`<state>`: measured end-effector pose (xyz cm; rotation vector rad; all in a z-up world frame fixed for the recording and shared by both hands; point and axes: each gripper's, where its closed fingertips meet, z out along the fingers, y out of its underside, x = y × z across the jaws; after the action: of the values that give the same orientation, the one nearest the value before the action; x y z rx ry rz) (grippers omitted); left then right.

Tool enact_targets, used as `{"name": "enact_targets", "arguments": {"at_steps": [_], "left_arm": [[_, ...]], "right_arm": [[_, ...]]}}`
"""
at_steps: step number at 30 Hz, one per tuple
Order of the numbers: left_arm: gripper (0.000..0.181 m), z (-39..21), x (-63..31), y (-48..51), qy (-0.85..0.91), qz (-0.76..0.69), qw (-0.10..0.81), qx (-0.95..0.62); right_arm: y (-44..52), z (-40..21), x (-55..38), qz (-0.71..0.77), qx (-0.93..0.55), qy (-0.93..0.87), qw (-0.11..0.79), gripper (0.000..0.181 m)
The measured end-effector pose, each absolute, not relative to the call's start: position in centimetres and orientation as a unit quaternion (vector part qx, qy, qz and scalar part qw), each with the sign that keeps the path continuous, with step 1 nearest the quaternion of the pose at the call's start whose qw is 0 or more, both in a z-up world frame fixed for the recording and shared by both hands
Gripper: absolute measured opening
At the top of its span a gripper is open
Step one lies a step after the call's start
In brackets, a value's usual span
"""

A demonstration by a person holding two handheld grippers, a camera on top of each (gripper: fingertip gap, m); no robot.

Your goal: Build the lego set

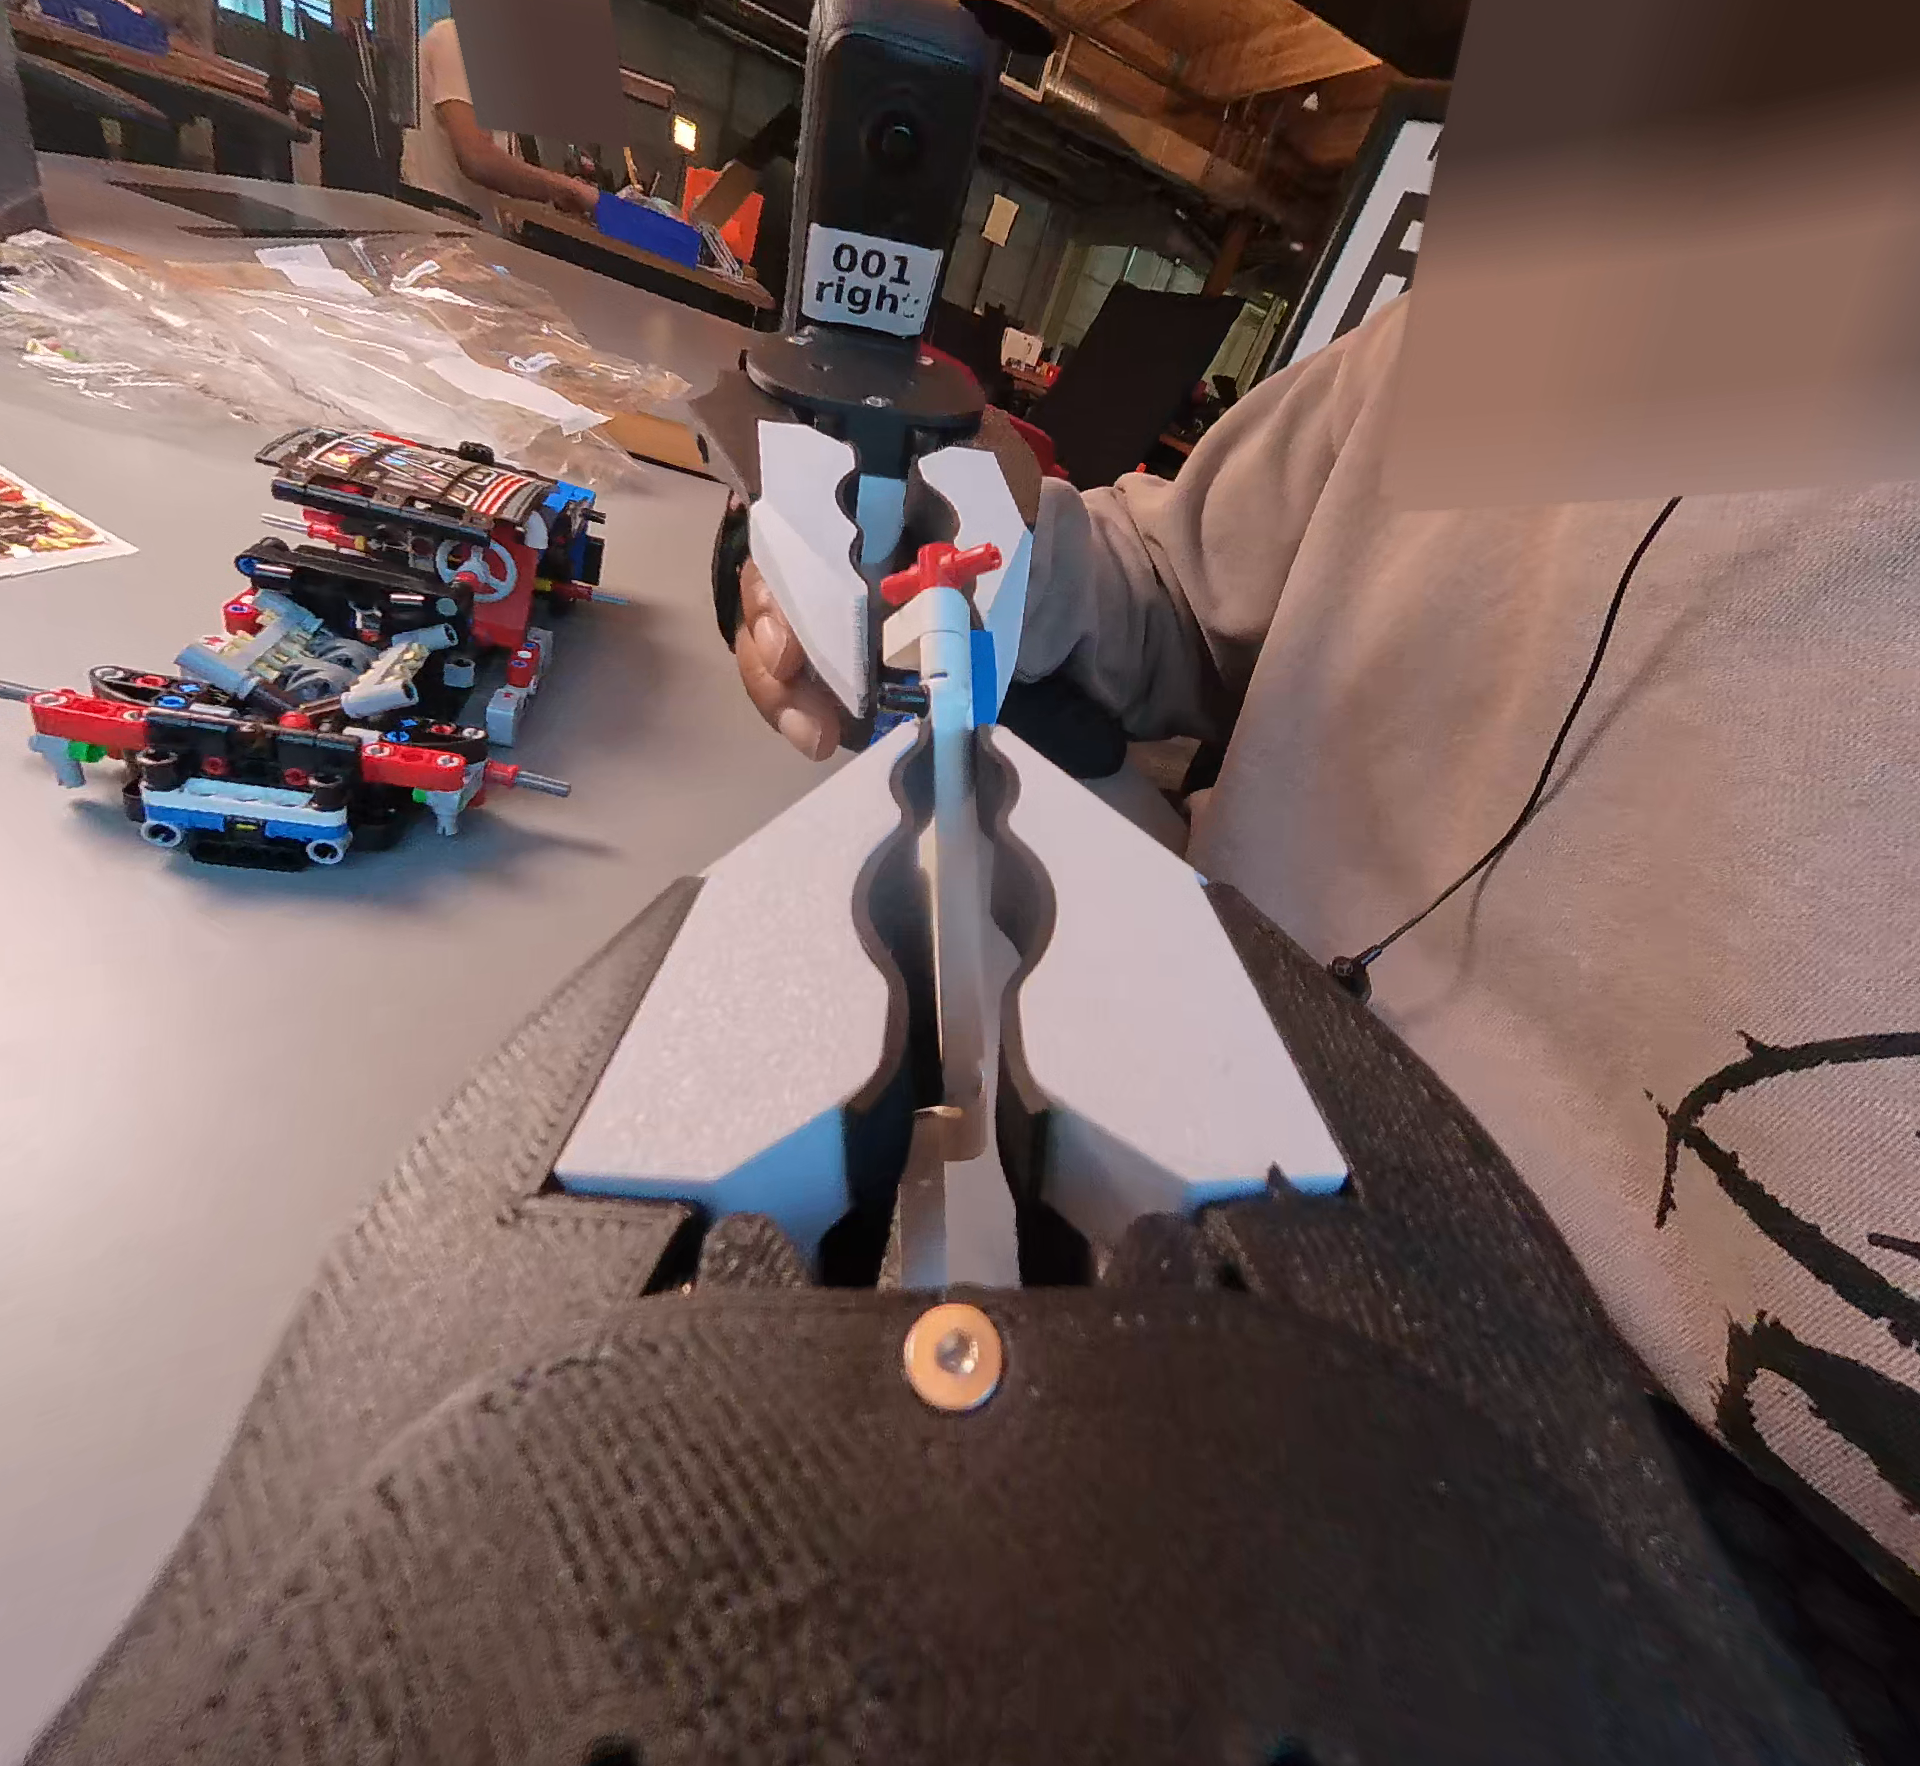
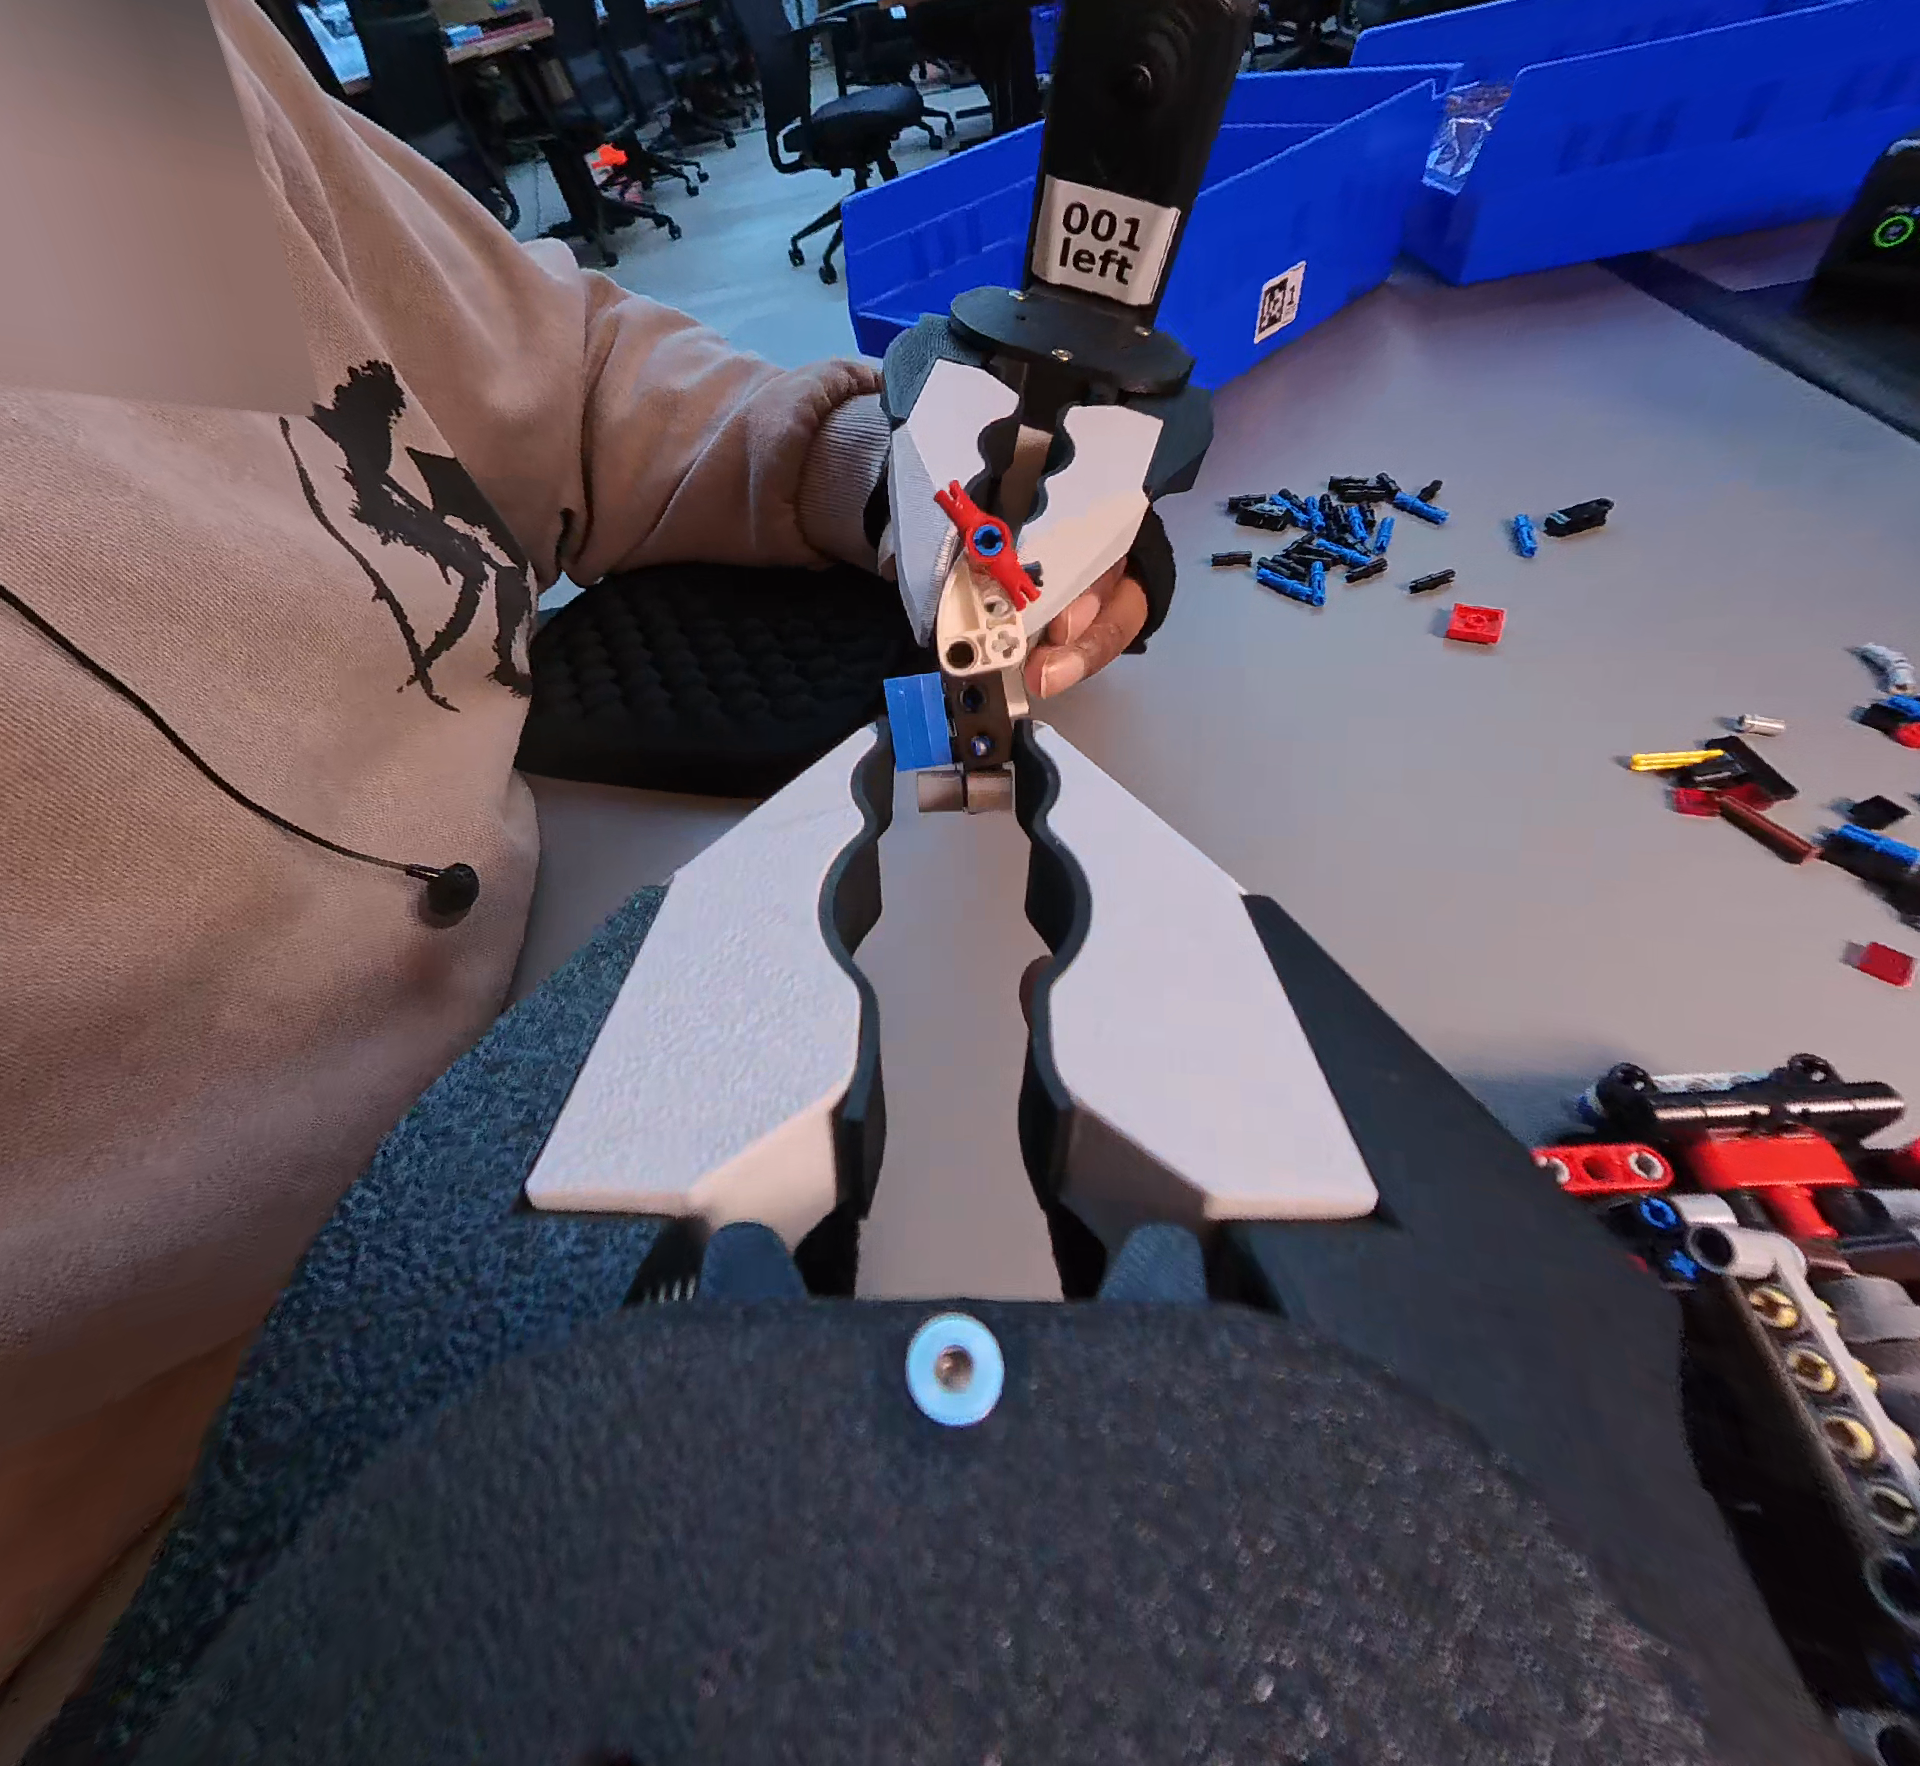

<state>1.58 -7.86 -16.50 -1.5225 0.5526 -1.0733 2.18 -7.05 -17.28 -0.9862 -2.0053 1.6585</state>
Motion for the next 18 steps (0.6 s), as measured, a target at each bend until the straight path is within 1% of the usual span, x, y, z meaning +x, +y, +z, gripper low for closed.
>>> {"name": "enact_targets", "arguments": {"at_steps": [6, 7, 9, 10, 14, 18], "left_arm": [[0.005, -16.2, 1.4, -7.9, 0.222, -0.476, 0.561, -0.64], [0.009, -16.1, 1.4, -7.9, 0.224, -0.47, 0.563, -0.642], [0.021, -16.2, 1.5, -8.0, 0.243, -0.439, 0.564, -0.656], [0.024, -16.3, 1.5, -7.8, 0.253, -0.413, 0.567, -0.666], [0.03, -17.1, 1.2, -6.7, 0.283, -0.306, 0.578, -0.701], [0.033, -17.2, 1.0, -6.7, 0.298, -0.275, 0.579, -0.707]], "right_arm": [[-7.2, -17.2, 2.2, 0.577, -0.335, -0.723, 0.177, 0.02], [-7.0, -17.1, 2.1, 0.574, -0.335, -0.725, 0.182, 0.02], [-6.7, -17.1, 2.0, 0.566, -0.336, -0.729, 0.188, 0.02], [-6.6, -17.2, 2.0, 0.56, -0.336, -0.732, 0.192, 0.02], [-6.8, -17.2, 1.7, 0.519, -0.327, -0.756, 0.228, 0.019], [-7.0, -17.2, 1.4, 0.488, -0.317, -0.772, 0.254, 0.019]]}}
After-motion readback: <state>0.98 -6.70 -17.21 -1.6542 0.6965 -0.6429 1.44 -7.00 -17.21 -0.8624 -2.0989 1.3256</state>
